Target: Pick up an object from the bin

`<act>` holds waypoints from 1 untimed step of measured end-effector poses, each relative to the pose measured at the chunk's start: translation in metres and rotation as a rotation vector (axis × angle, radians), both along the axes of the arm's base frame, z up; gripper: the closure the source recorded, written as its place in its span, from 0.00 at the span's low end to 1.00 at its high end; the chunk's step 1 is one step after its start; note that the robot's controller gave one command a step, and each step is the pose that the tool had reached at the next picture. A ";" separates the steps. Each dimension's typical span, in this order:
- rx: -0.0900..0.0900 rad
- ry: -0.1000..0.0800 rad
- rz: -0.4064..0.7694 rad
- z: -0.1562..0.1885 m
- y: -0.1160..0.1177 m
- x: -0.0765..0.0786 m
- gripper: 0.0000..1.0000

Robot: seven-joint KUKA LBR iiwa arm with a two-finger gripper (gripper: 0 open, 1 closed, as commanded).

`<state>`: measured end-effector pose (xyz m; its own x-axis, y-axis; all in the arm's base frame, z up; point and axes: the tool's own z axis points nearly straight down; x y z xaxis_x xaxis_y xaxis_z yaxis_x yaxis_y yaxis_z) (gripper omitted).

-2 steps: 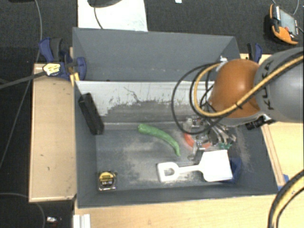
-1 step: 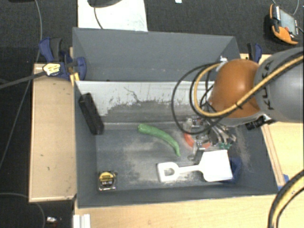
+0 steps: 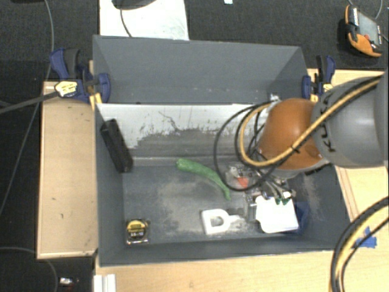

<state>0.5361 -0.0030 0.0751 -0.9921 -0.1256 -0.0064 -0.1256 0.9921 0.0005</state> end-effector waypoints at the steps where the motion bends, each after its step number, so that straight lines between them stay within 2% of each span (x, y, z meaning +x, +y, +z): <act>1: 0.001 0.007 -0.024 0.007 0.000 -0.001 0.00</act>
Offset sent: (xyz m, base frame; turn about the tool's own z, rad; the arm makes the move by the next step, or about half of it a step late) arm -0.0096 0.0513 0.0600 0.1160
